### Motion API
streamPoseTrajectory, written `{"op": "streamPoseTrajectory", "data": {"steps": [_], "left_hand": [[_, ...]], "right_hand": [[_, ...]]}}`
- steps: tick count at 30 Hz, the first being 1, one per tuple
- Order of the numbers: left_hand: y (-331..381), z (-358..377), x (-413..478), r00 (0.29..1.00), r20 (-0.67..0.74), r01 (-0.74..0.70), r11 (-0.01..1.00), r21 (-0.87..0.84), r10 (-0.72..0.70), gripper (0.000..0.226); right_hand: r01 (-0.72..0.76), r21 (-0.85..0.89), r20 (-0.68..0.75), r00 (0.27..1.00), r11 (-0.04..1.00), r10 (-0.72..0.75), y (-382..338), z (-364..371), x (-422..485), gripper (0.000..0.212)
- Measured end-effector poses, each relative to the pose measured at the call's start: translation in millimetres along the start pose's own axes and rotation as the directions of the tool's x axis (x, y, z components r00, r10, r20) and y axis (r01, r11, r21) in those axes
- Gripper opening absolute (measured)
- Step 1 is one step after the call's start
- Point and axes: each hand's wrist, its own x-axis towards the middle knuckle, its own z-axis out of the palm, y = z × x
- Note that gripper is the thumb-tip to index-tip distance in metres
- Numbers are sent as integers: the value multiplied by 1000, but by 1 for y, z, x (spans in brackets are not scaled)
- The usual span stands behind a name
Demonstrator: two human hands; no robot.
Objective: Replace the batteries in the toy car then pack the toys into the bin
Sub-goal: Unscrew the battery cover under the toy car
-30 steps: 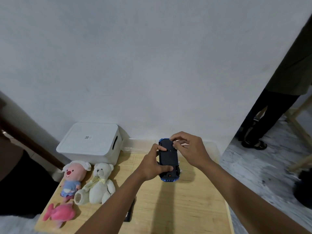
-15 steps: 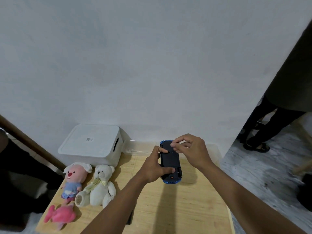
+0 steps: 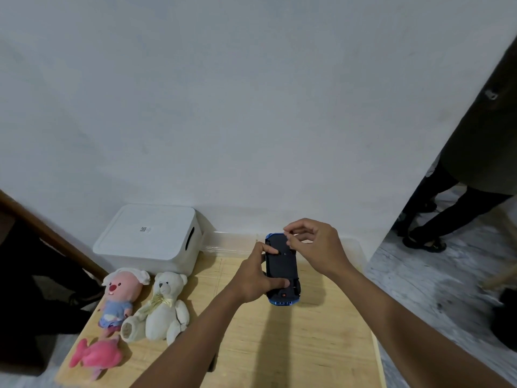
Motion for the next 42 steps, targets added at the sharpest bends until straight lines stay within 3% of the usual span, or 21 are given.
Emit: {"op": "streamPoseTrajectory", "data": {"steps": [14, 26, 32, 37, 42], "left_hand": [[1, 3, 4, 1000, 2, 7, 1000, 12, -7, 68], [-2, 1, 5, 1000, -4, 9, 1000, 3, -9, 66], [-1, 1, 6, 1000, -14, 9, 1000, -13, -10, 67], [-3, 2, 6, 1000, -8, 20, 1000, -16, -20, 66], [-2, 1, 5, 1000, -15, 15, 1000, -24, -15, 67]], "right_hand": [[-97, 101, -1, 995, 990, 97, 1, 2, 4, 6], [-58, 46, 7, 998, 997, 58, 4, -2, 6, 17], [-93, 95, -4, 996, 991, 94, 5, -2, 5, 6], [-34, 25, 19, 999, 999, 34, 3, -3, 3, 20], [-64, 53, -4, 998, 997, 64, 2, -3, 3, 6]]}}
